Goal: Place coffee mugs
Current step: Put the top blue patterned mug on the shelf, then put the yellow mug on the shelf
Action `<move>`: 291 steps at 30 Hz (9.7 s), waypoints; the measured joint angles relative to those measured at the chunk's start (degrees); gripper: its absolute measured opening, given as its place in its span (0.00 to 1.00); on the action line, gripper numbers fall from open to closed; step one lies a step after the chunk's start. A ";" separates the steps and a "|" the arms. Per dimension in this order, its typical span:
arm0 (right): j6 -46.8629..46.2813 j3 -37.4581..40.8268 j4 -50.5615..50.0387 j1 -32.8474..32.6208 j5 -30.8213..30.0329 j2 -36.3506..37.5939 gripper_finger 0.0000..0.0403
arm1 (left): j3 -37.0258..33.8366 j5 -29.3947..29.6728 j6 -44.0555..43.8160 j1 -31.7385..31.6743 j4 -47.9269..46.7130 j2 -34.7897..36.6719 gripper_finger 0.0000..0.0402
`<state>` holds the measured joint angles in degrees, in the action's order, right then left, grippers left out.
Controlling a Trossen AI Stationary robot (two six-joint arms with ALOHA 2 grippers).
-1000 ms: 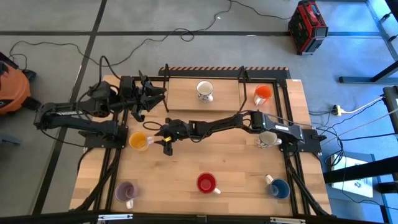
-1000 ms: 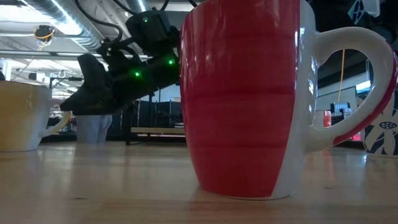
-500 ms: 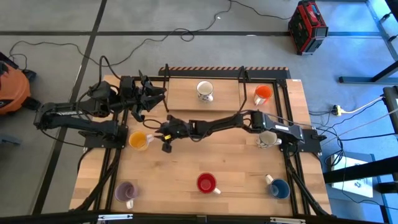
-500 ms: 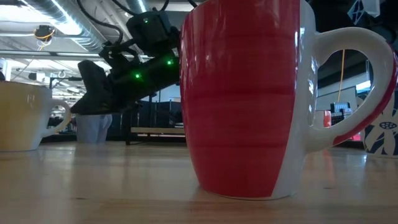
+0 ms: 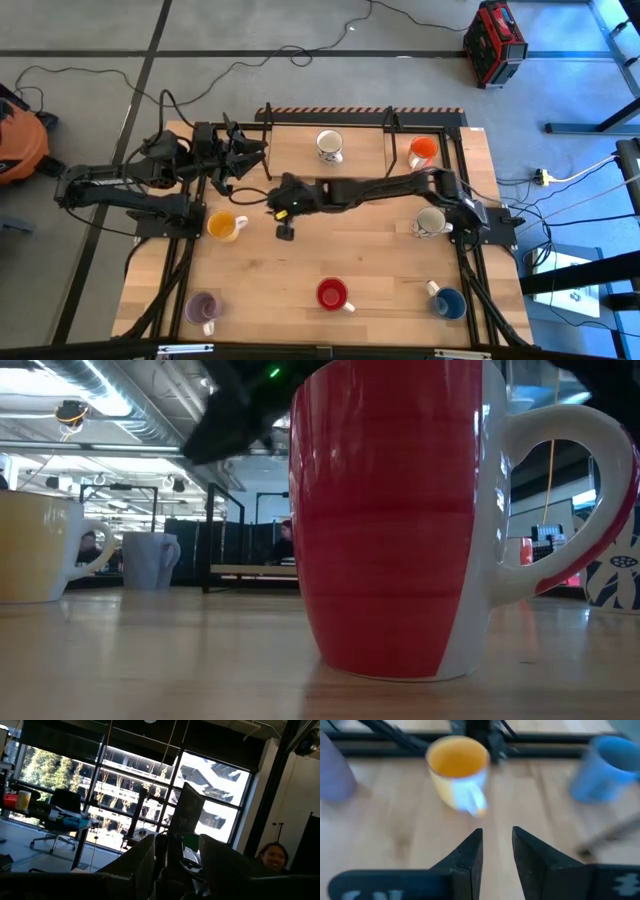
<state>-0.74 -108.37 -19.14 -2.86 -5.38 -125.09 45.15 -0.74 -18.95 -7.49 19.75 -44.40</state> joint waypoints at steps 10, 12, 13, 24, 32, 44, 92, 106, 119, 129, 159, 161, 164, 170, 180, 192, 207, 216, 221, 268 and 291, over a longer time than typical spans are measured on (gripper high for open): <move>-4.64 10.06 -12.85 -6.06 -11.27 17.06 0.23 | 1.32 8.75 6.48 -8.70 -7.75 -1.00 0.37; -6.15 11.15 -15.80 -7.68 -13.20 20.36 0.23 | 3.82 5.07 8.34 -11.08 -13.05 -3.67 0.37; -6.53 11.66 -16.73 -8.47 -13.92 21.94 0.23 | 5.16 3.03 8.84 -12.00 -16.45 -5.16 0.37; -9.49 14.58 -26.14 -13.75 -22.52 34.66 0.23 | 14.07 -5.97 10.27 -15.76 -41.68 -21.96 0.37; -9.53 23.04 -24.03 -14.52 -22.85 42.43 0.23 | 14.29 -6.31 6.75 -13.96 -40.43 -23.08 0.37; -16.71 42.02 -13.58 -13.11 -23.52 52.71 0.23 | 14.27 1.47 2.87 -4.70 -38.51 -26.28 0.37; -16.09 45.11 -27.46 -12.86 -27.30 56.73 0.23 | 56.30 -2.81 37.42 -17.05 -65.53 -68.25 0.37; -18.53 46.30 -27.19 -12.86 -27.18 57.23 0.23 | 56.32 -1.70 43.69 -17.10 -66.52 -71.04 0.31; -18.53 46.30 -26.85 -12.86 -27.08 57.23 0.23 | 56.17 -1.72 50.41 -17.31 -68.94 -70.26 0.05; -18.49 46.30 -26.77 -12.86 -27.00 57.23 0.23 | 56.22 -3.13 66.33 -22.23 -79.82 -63.78 0.05; -18.94 46.35 -23.78 -12.86 -27.03 56.56 0.23 | 49.23 -5.89 76.53 -34.40 -78.87 -64.01 0.06; -18.94 46.35 -23.80 -12.86 -27.00 56.51 0.23 | 49.11 -5.95 76.43 -34.40 -79.06 -63.98 0.07; -18.94 46.35 -23.80 -12.86 -26.99 56.51 0.23 | 49.09 -6.09 76.08 -34.40 -79.21 -63.98 0.08; -18.94 46.35 -23.80 -12.86 -26.98 56.51 0.23 | 49.03 -3.26 72.15 -34.22 -79.00 -63.98 0.09; -18.90 46.35 -23.80 -12.86 -26.98 56.51 0.23 | 49.03 -2.15 71.85 -33.67 -79.06 -63.93 0.09; -18.90 46.35 -23.78 -12.86 -26.98 56.51 0.23 | 49.53 -1.33 71.42 -33.59 -79.21 -63.91 0.13; -18.57 46.32 -23.78 -12.86 -26.98 56.49 0.23 | 53.80 -0.16 65.59 -32.99 -79.75 -61.84 0.27; -18.53 46.32 -23.78 -12.86 -27.00 56.49 0.23 | 58.31 -0.95 56.04 -30.35 -77.13 -61.52 0.27; -18.48 46.32 -23.78 -12.86 -27.70 56.49 0.23 | 57.12 1.37 49.39 -27.11 -69.06 -63.08 0.27; -18.24 44.56 -24.40 -12.88 -26.16 56.80 0.23 | 72.41 -2.48 35.04 -13.39 -78.08 -68.89 0.27; -21.97 44.00 -23.50 -12.86 -24.19 58.87 0.23 | 51.64 -3.78 21.40 6.56 -66.02 -42.61 0.27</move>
<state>-22.71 -64.36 -42.64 -15.73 -29.57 -66.22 96.79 -4.52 2.45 -0.92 -46.27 -87.01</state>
